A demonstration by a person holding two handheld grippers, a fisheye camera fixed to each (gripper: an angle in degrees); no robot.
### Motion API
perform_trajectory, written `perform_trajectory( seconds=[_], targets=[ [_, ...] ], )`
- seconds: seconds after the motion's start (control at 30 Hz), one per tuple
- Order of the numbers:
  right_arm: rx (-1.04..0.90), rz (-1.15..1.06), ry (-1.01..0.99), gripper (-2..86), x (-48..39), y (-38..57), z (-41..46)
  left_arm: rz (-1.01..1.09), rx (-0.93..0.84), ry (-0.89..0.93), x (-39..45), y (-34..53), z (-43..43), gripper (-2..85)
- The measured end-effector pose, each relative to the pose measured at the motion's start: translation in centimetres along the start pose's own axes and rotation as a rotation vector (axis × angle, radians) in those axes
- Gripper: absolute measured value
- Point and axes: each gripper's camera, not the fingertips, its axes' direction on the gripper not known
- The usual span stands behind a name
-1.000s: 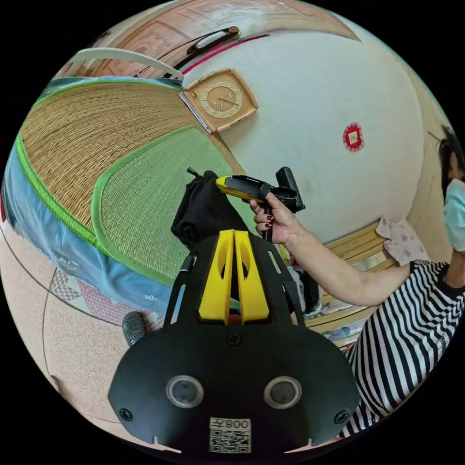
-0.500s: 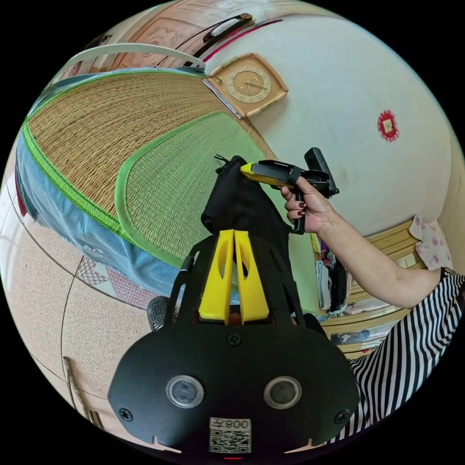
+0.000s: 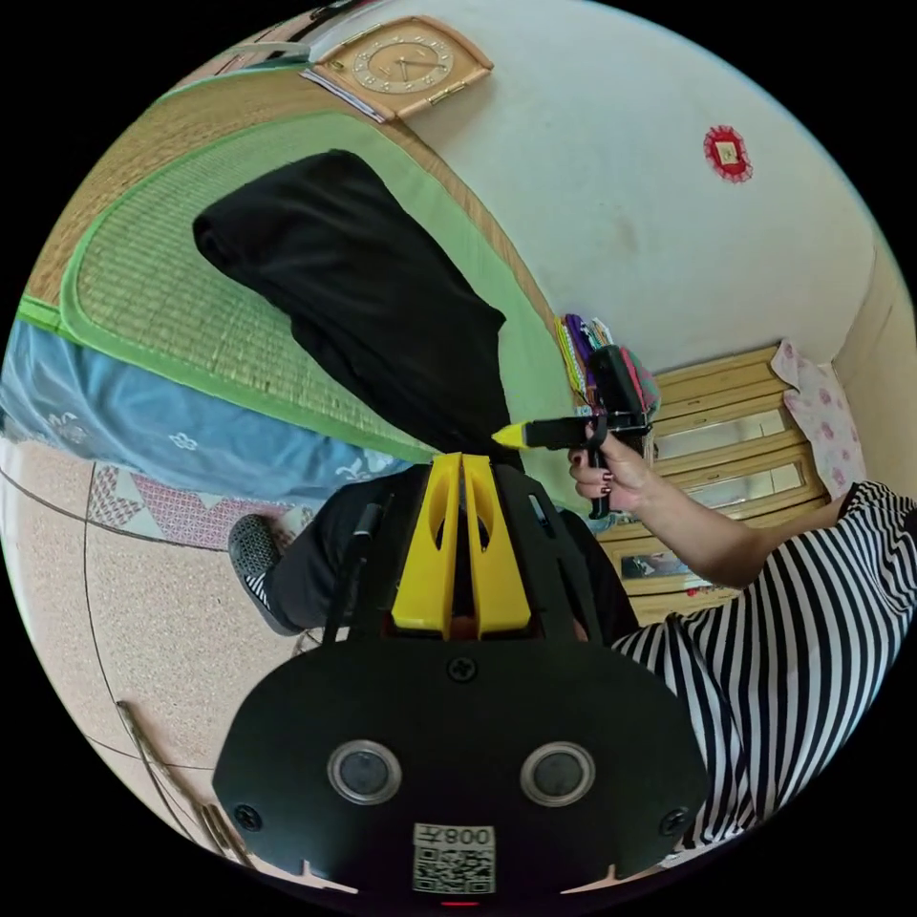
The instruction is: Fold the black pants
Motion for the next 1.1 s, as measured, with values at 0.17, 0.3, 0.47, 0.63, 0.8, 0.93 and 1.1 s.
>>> perform_trajectory(
  seconds=[0.17,0.3,0.47,0.63,0.8,0.93,1.1],
  targets=[
    [0.118,0.072,-0.161,0.1,3.4,3.1,-2.7,0.026,-0.135,0.065,1.6,-1.4,3.9,3.1],
    [0.163,0.053,-0.209,0.4,3.9,4.3,-5.2,0.031,-0.259,0.076,2.4,-2.5,6.9,5.8],
    [0.248,0.08,-0.307,1.9,6.1,7.6,-9.0,-0.006,-0.403,0.077,2.6,-3.7,10.7,6.5],
    [0.285,0.171,-0.334,6.0,8.8,11.3,-10.9,-0.068,-0.399,0.11,1.7,-4.2,11.6,3.1],
    [0.311,0.248,-0.374,8.7,10.9,14.0,-12.1,-0.066,-0.362,0.138,1.7,-4.2,11.5,1.1],
    [0.308,0.267,-0.409,9.8,11.6,14.9,-12.7,-0.055,-0.34,0.145,2.1,-4.1,11.5,1.1],
    [0.312,0.273,-0.442,9.7,11.9,15.5,-13.4,-0.056,-0.334,0.158,2.2,-4.0,11.6,2.8]
  ],
)
